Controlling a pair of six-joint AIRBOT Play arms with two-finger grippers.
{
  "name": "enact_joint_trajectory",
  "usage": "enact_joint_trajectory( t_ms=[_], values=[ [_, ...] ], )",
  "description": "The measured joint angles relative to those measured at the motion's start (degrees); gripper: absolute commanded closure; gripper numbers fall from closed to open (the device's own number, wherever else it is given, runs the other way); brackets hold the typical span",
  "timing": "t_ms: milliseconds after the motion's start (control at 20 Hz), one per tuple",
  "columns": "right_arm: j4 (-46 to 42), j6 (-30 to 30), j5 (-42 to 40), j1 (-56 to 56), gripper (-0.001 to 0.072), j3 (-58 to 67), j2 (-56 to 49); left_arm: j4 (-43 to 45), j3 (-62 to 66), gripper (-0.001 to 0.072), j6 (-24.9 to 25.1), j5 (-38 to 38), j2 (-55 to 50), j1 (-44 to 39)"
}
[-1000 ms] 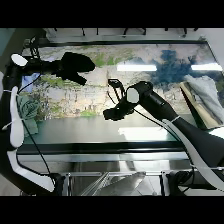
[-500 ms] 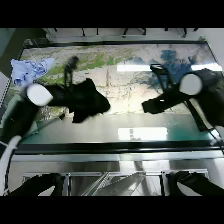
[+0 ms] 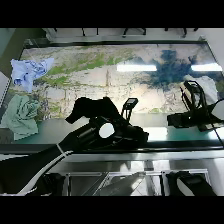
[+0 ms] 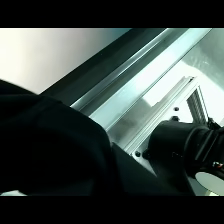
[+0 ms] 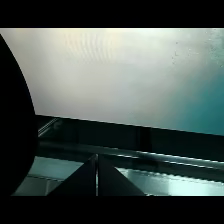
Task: Fold the shirts.
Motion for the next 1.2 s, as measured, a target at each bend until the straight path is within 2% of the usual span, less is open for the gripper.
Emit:
enact_joint_trajectory(
  t_ms=[50,100,150,300,450,600,700,900,950,1000,1200],
  values=[
    [0.02,-0.02,-0.35,-0.26,0.0610,-0.33,0.15,0.00,2.25,0.0016,0.00,-2.10,-1.40,0.35],
    [0.02,-0.02,-0.57,-0.46,0.0326,-0.61,0.24,0.04,4.46,0.0016,-0.04,-5.03,-2.34,1.11],
    [0.02,-0.07,-0.96,-0.57,-0.0008,-0.79,0.31,0.33,6.49,0.0016,0.00,-8.59,-2.73,2.23],
    [0.17,-0.33,-2.91,-0.72,0.0013,-1.11,0.39,4.28,10.47,0.0016,0.66,-20.09,-0.72,6.97],
    [1.11,-0.20,-4.33,-0.81,0.0014,-1.25,0.44,13.68,11.04,0.0017,0.66,-28.83,5.14,14.40],
    [4.66,-0.17,-5.14,-0.81,0.0014,-1.25,0.33,19.04,7.32,0.0017,1.25,-32.48,10.36,24.72],
    [7.08,-0.17,-5.46,-0.81,0.0014,-1.29,0.02,20.24,3.19,0.0016,3.80,-32.76,11.98,32.81],
    [9.64,-0.17,-5.75,-0.81,0.0014,-1.29,-1.25,16.41,-4.15,0.0018,9.01,-31.01,8.31,51.74],
    [10.29,-0.17,-5.77,-0.81,0.0014,-1.29,-1.62,13.27,-5.68,0.0052,10.75,-30.56,6.60,55.80],
    [11.08,-0.17,-5.84,-0.81,0.0014,-1.29,-2.10,10.29,-7.06,0.0126,12.59,-30.03,4.74,59.49],
    [15.08,-0.17,-6.82,-0.81,0.0014,-1.29,-4.42,3.43,-10.01,0.0124,18.21,-28.37,-3.10,68.72]
  ],
)
